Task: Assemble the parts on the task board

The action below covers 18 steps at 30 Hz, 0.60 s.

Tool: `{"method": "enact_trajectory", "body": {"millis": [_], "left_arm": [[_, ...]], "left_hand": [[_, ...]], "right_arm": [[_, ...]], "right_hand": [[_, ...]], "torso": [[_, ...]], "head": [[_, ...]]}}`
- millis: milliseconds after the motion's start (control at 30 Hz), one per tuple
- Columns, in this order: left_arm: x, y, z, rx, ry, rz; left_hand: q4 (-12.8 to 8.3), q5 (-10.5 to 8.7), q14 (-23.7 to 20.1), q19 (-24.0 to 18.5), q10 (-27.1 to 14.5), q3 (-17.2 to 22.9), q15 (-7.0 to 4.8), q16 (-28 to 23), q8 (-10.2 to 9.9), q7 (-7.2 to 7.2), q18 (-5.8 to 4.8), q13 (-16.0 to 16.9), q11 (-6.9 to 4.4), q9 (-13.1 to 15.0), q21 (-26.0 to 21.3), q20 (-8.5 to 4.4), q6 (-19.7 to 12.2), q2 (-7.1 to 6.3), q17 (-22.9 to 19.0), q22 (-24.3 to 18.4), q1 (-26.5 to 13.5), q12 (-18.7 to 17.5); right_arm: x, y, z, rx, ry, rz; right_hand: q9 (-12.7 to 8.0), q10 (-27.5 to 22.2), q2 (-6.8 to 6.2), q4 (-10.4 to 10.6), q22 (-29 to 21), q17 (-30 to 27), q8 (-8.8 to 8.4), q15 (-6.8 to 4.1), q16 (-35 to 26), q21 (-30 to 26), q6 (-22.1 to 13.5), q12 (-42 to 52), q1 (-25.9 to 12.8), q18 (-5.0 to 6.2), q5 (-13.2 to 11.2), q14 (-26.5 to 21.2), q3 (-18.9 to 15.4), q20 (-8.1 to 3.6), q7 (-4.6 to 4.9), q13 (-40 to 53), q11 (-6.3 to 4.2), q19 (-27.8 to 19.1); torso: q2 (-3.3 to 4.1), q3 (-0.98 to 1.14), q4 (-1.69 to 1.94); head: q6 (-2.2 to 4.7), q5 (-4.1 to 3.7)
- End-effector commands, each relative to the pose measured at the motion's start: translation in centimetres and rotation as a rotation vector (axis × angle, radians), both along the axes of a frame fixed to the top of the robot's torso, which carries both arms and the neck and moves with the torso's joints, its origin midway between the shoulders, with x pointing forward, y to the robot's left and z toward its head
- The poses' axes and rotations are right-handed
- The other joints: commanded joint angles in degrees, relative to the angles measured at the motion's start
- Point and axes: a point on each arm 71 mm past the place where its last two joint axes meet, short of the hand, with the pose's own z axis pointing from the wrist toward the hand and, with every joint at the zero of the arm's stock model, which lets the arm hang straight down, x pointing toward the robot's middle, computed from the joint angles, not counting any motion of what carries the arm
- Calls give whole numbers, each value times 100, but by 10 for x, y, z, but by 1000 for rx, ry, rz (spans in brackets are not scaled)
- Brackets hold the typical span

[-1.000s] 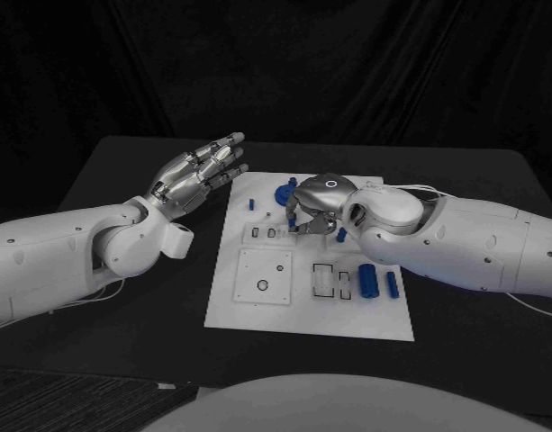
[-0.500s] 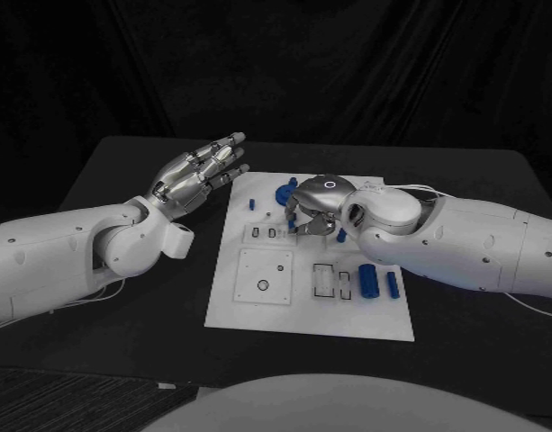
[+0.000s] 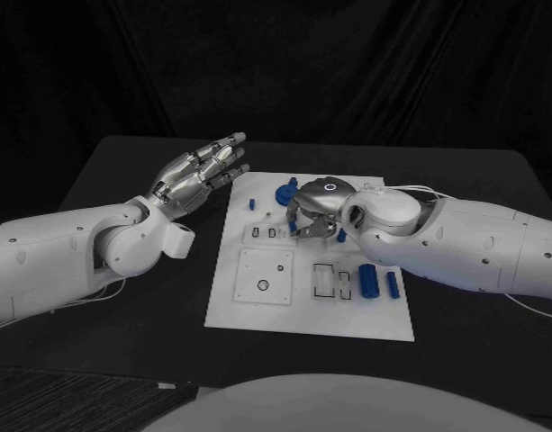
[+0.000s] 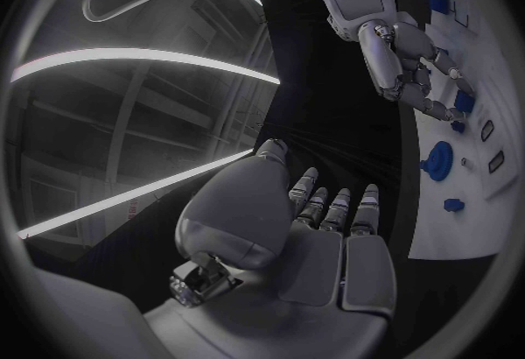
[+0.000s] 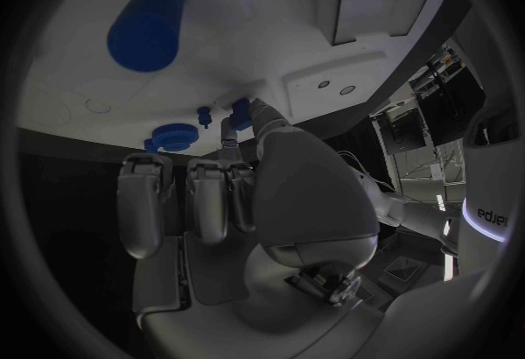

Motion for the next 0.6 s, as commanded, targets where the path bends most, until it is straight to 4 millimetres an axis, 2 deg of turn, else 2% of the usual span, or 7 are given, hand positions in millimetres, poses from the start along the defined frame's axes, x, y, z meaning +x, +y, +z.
{"method": "enact_trajectory", "body": {"millis": [33, 300, 500, 600], "left_arm": [[-1, 0, 5, -51, -53, 0], [-1, 0, 5, -50, -53, 3], [-1, 0, 5, -50, -53, 2], [-1, 0, 5, -51, -53, 2]], "left_hand": [[9, 40, -2, -7, -1, 40, 11, -21, 12, 46, 87, -8, 26, 7, -1, 17, 12, 1, -9, -7, 51, -17], [10, 40, -2, -7, 0, 42, 11, -21, 19, 59, 87, -7, 32, 10, -1, 17, 33, 1, -9, -7, 53, -17], [10, 41, -2, -7, -1, 43, 10, -21, 22, 68, 88, -8, 38, 11, -1, 17, 37, -2, -9, -7, 55, -17], [10, 41, -2, -7, -1, 43, 10, -21, 22, 68, 88, -8, 38, 11, -1, 17, 37, -2, -9, -7, 55, -17]], "right_arm": [[0, -2, -3, -26, 10, -21], [1, -3, -4, -31, 13, -25], [1, -3, -5, -31, 13, -27], [1, -3, -5, -31, 13, -28]], "right_hand": [[-8, 610, 8, -37, 1370, 1510, -19, 29, 15, -15, -38, 14, -63, 60, -31, 600, -4, 45, -8, 1508, 47, 379], [-33, 610, -16, -51, 1369, 1510, -86, 35, 15, -18, -112, 14, -86, 61, -121, 600, -27, 51, -2, 1508, 53, 378], [-96, 610, -30, -53, 1370, 1510, -218, 41, 15, -18, -276, 14, -133, 61, -270, 600, -56, 58, 7, 1508, 60, 379], [-176, 610, -41, -50, 1369, 1510, -342, 43, 15, -21, -440, 14, -162, 61, -384, 600, -75, 62, 6, 1508, 63, 379]], "torso": [[-1, 4, 1], [4, 5, -6], [0, 6, 0], [0, 6, -1]], "head": [[0, 2], [0, 9], [0, 6], [0, 12]]}}
